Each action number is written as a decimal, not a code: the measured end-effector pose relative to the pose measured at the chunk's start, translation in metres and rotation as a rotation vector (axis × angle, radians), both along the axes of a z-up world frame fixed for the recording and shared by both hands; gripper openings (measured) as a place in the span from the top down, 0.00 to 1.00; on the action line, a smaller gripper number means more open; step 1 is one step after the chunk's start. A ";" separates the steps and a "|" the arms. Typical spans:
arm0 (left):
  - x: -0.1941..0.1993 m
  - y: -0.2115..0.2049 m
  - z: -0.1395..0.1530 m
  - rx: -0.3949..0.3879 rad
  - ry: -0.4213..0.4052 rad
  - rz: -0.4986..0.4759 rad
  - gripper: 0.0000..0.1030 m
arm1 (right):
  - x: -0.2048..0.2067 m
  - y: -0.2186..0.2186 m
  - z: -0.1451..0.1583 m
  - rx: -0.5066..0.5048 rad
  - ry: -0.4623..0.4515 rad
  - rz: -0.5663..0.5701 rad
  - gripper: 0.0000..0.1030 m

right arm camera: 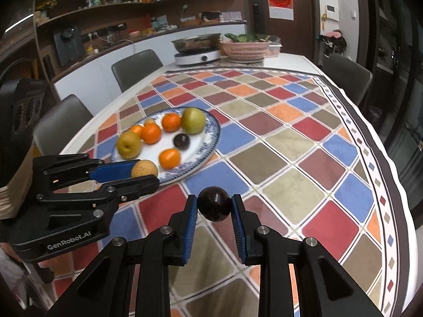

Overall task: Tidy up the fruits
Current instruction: 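Carry the brown fruit in left tool while right tool carries the plum over the plate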

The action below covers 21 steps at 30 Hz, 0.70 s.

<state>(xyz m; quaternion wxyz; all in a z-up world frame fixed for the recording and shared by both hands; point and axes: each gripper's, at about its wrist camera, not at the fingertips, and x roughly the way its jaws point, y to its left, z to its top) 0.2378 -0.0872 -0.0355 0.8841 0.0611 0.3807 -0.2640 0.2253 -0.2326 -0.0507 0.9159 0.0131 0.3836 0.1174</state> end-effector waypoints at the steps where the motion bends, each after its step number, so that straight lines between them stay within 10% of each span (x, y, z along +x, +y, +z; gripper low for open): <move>1: -0.003 0.003 0.003 -0.003 -0.006 0.010 0.75 | -0.001 0.002 0.003 0.001 -0.005 0.006 0.74; 21: 0.001 0.062 0.044 -0.007 -0.108 0.149 0.75 | 0.019 0.056 0.052 0.007 -0.104 0.134 0.74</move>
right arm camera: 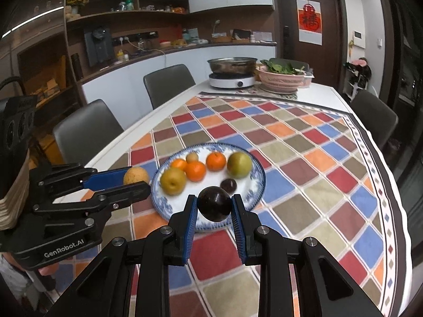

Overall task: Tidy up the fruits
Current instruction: 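Carry the brown fruit in left tool while right tool carries the plum over the plate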

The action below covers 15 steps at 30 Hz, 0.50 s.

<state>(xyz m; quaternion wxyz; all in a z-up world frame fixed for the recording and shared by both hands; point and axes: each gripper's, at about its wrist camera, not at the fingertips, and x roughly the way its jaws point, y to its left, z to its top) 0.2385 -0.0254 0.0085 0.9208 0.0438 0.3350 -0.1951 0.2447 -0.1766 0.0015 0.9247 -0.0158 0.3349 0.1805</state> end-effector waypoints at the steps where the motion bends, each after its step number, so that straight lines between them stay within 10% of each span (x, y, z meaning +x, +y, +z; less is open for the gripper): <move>1: 0.002 0.002 0.001 0.003 -0.004 0.004 0.75 | 0.003 0.002 0.002 0.002 -0.003 0.005 0.74; 15: 0.037 0.017 0.009 0.007 -0.025 0.018 0.75 | 0.044 0.028 0.010 -0.012 -0.014 0.047 0.74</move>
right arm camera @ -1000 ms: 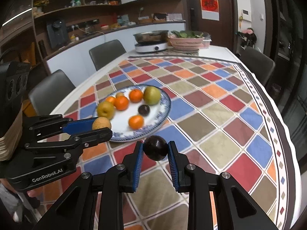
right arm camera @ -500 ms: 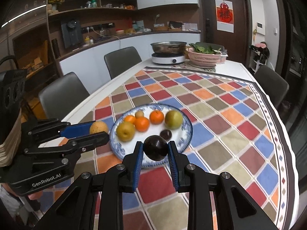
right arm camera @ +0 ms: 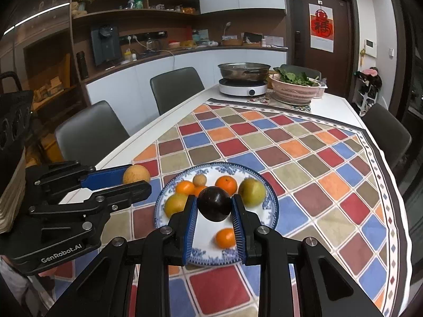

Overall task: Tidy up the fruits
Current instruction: 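Carry the brown fruit in left tool while right tool carries the plum over the plate, then lower and open left tool on the plate while right tool releases the plum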

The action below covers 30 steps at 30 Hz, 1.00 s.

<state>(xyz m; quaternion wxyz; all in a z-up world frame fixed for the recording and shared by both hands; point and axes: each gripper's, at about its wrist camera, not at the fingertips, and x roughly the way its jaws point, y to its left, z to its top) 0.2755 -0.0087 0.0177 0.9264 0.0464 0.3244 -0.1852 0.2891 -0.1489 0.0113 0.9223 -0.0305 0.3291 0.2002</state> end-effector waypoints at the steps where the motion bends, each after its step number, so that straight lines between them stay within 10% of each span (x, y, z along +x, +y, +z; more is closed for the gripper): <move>1: 0.003 0.000 -0.001 0.002 0.002 0.000 0.75 | 0.003 0.001 0.000 0.003 0.001 0.002 0.74; 30: 0.081 -0.010 -0.076 0.036 0.182 -0.043 0.75 | 0.091 0.018 -0.061 -0.110 0.136 0.052 0.74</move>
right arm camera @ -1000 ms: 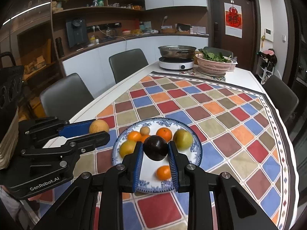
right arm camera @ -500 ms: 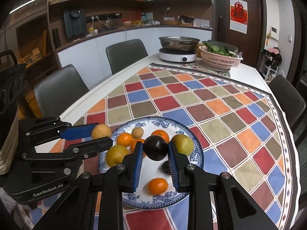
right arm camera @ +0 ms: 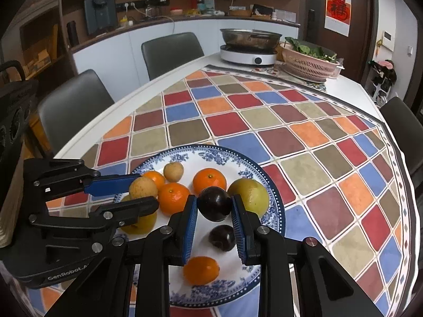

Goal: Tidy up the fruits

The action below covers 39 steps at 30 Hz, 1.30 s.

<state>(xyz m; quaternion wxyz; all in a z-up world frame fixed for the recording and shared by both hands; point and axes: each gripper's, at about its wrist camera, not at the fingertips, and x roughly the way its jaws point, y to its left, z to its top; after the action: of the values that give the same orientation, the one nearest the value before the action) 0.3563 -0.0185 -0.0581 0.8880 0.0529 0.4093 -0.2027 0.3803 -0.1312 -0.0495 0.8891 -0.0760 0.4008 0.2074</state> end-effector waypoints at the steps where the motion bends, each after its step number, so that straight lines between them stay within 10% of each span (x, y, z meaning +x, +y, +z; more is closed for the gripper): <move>1: 0.001 -0.001 -0.001 0.004 0.002 -0.003 0.75 | 0.002 0.001 -0.002 -0.004 0.003 0.003 0.74; 39: -0.049 0.010 0.050 0.030 -0.141 0.091 0.52 | -0.037 -0.010 0.032 0.042 -0.052 -0.031 0.67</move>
<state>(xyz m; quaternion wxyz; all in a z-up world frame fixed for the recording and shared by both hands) 0.3072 -0.0089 -0.0086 0.9221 0.0616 0.3505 -0.1520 0.3435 -0.1411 -0.0175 0.9039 -0.0564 0.3741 0.1997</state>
